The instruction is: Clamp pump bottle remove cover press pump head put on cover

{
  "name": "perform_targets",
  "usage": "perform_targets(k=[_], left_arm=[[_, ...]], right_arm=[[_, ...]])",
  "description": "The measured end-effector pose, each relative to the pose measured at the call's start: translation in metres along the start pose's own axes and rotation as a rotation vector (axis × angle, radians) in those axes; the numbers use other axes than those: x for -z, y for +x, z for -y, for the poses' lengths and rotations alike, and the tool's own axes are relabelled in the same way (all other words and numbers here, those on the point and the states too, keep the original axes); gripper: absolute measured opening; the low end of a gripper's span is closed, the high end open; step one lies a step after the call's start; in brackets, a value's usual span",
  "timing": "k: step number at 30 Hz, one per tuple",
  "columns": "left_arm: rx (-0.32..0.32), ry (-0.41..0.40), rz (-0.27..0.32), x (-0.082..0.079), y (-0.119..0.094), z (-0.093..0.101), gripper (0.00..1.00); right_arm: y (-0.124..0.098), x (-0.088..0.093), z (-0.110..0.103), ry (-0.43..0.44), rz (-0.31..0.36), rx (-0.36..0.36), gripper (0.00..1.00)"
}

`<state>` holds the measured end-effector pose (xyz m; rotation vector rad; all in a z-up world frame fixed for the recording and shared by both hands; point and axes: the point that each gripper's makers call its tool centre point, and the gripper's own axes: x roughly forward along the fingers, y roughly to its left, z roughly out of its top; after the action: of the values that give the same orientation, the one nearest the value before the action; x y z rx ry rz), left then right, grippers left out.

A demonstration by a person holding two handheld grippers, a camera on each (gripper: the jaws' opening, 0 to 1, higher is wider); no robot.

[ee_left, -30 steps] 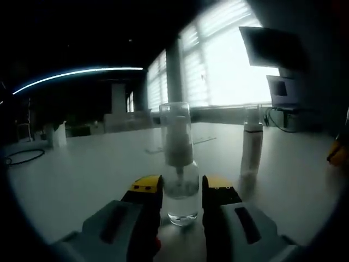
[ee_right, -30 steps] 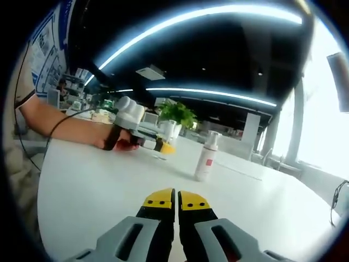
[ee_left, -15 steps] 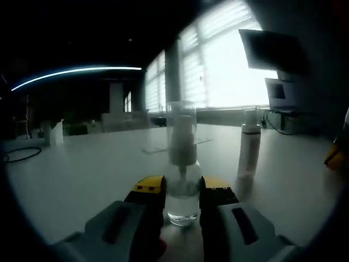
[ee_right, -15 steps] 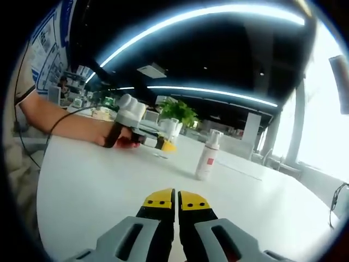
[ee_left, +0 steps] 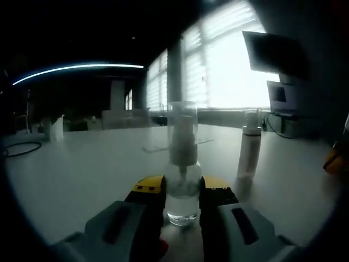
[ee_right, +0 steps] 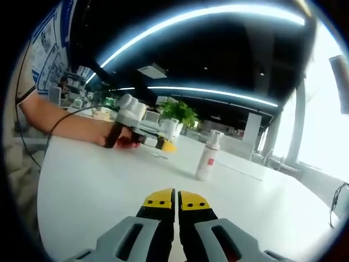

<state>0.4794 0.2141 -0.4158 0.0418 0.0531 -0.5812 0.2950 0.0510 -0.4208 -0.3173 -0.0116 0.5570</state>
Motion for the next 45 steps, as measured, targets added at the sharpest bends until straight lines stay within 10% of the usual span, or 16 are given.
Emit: perform_targets(k=[25, 45], left_arm=[[0.093, 0.040, 0.002, -0.008, -0.012, 0.028, 0.15], [0.146, 0.028, 0.048, -0.044, -0.044, 0.046, 0.15]], right_arm=[[-0.001, -0.001, 0.001, 0.009, 0.005, 0.004, 0.00], [-0.001, -0.002, 0.001, 0.007, 0.010, 0.004, 0.00]])
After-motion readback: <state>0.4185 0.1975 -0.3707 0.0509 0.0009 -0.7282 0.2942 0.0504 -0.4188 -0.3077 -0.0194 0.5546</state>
